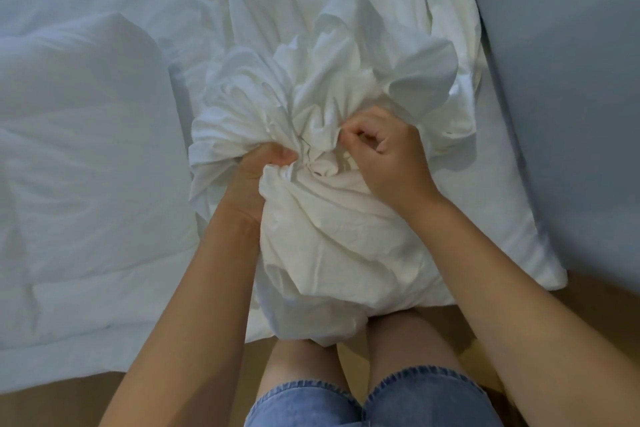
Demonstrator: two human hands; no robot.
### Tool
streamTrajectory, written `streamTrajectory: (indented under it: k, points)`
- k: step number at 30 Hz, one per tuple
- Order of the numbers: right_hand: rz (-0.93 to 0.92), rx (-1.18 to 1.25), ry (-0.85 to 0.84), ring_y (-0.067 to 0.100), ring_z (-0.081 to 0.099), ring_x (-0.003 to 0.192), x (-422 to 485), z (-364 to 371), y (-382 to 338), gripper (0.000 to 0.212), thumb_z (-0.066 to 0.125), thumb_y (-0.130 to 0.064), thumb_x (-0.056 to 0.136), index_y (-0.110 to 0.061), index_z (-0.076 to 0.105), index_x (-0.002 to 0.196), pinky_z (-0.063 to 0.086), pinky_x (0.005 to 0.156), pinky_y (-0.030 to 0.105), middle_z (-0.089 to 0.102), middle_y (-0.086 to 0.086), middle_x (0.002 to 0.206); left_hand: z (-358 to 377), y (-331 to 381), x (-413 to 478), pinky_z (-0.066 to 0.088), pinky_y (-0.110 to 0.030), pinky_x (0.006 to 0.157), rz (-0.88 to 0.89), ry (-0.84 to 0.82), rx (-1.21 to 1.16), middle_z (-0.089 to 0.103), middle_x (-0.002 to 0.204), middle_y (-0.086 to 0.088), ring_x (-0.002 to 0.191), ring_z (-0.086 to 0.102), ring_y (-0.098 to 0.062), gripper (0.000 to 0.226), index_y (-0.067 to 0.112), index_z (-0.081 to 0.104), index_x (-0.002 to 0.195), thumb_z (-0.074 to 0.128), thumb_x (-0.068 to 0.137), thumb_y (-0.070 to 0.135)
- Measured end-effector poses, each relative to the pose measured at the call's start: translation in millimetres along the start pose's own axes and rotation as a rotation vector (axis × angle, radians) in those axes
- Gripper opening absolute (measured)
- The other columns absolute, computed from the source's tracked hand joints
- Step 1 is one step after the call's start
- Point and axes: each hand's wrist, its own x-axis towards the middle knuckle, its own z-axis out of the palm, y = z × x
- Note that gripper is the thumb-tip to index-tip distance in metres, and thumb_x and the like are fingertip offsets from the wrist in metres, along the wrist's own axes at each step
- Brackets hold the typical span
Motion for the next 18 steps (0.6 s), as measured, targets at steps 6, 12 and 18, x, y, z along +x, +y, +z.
streamTrajectory:
  k: [6, 12, 18]
  points:
    - [0.116, 0.266, 0.024, -0.001, 0.042, 0.05, 28.5, 10.1, -34.2, 0.024, 0.065, -0.01, 0.084, -0.009, 0.054, 0.062, 0.036, 0.056, 0.012, 0.043, -0.015, 0.053, -12.0, -8.2, 4.4, 0.052, -0.021, 0.053, -0.107, -0.463, -0.059, 0.07, 0.062, 0.0, 0.059, 0.068, -0.013, 0.02, 0.018, 0.075, 0.056, 0.072, 0.036, 0.02]
    - [0.379, 0.551, -0.065, 0.005, 0.053, 0.065, 29.2, 21.8, -23.4, 0.032, 0.069, -0.012, 0.084, -0.017, 0.054, 0.057, 0.045, 0.067, 0.017, 0.055, -0.009, 0.064, -15.0, 0.5, 5.6, 0.042, -0.009, 0.043, 0.047, -0.111, -0.334, 0.056, 0.038, 0.013, 0.039, 0.055, 0.004, 0.063, 0.026, 0.058, 0.026, 0.049, 0.082, -0.002]
    - [0.46, 0.655, -0.09, 0.021, 0.041, 0.074, 41.8, 15.6, -17.7, 0.031, 0.061, -0.011, 0.089, -0.017, 0.05, 0.061, 0.037, 0.073, 0.033, 0.045, 0.009, 0.072, -12.0, -1.5, 5.6, 0.051, -0.02, 0.049, -0.098, -0.533, -0.515, 0.067, 0.055, -0.002, 0.051, 0.066, -0.014, 0.016, 0.009, 0.071, 0.049, 0.061, 0.039, 0.003]
